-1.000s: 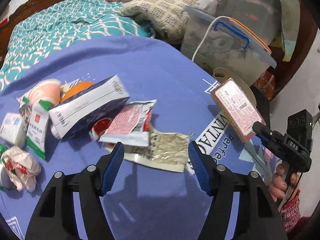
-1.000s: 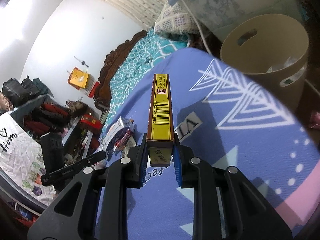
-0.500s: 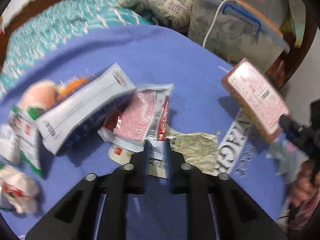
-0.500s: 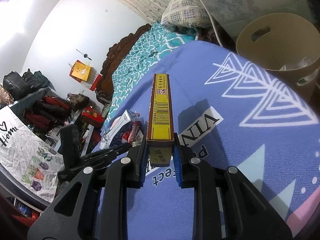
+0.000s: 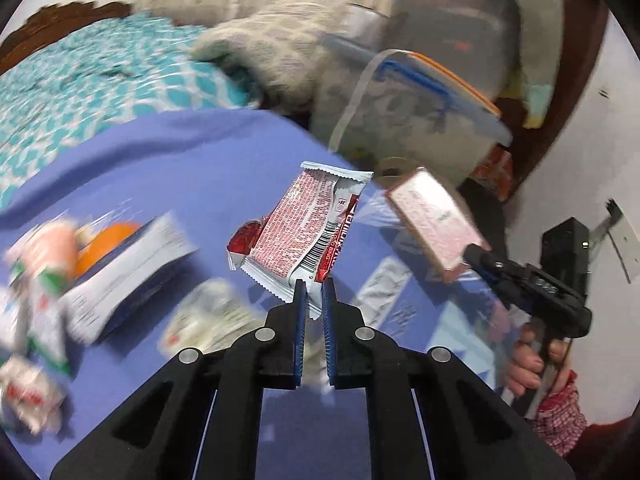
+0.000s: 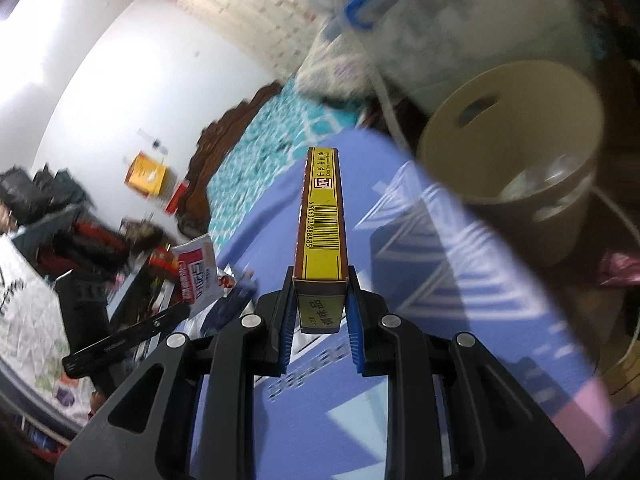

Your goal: Collect trash

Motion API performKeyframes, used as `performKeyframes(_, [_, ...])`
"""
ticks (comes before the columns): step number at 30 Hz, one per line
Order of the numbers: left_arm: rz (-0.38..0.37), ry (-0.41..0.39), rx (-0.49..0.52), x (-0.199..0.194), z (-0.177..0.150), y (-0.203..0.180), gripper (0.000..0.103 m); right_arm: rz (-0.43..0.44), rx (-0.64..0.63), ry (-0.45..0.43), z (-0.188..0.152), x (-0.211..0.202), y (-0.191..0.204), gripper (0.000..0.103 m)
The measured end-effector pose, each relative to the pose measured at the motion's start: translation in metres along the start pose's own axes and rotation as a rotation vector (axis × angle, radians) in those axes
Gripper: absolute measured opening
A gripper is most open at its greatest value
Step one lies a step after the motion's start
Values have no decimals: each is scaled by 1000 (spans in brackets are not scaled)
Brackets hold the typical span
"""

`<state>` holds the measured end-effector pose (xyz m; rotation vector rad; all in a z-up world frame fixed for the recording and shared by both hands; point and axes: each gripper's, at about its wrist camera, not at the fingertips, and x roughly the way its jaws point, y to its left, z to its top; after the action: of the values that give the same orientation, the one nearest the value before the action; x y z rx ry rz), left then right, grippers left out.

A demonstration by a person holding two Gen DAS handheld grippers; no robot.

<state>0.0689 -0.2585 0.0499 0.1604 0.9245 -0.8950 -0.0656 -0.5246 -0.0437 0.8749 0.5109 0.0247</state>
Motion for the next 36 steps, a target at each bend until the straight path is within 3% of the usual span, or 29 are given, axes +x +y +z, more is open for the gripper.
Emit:
performKeyframes(6, [-168, 32, 142, 69, 56, -87, 7, -119, 62, -122, 29, -40, -43, 25])
performKeyframes(10, [-247, 52, 218, 122, 85, -140, 8, -198, 100, -137, 50, -45, -71, 28])
performKeyframes(11, [-249, 63, 227, 134, 89, -147, 16, -216, 105, -136, 55, -42, -75, 28])
performKeyframes(12, [-236, 83, 238, 149, 94, -156, 45, -231, 115, -134, 61, -38, -82, 30])
performKeyframes(13, [-178, 96, 245, 165, 99, -164, 59, -238, 131, -128, 64, -35, -87, 42])
performKeyframes(14, [-129, 85, 238, 173, 101, -166, 59, -243, 153, -125, 66, -33, -91, 66])
performKeyframes(15, [-118, 86, 222, 178, 102, -165, 57, -246, 176, -141, 68, -35, -96, 74])
performKeyframes(18, [-150, 94, 163, 169, 98, -149, 55, -247, 153, -192, 65, -43, -94, 74])
performKeyframes(24, [-181, 13, 135, 84, 43, -85, 56, -179, 95, -234, 46, -51, -63, 55])
performKeyframes(29, [-174, 31, 51, 33, -25, -20, 56, -62, -28, -51, 20, -7, -13, 50])
performKeyframes(33, [-86, 50, -40, 6, -78, 27, 56, 41, -81, 135, -6, 45, 27, 45])
performKeyframes(36, [-65, 45, -177, -13, -109, 68, 56, 70, -111, 250, -23, 80, 53, 41])
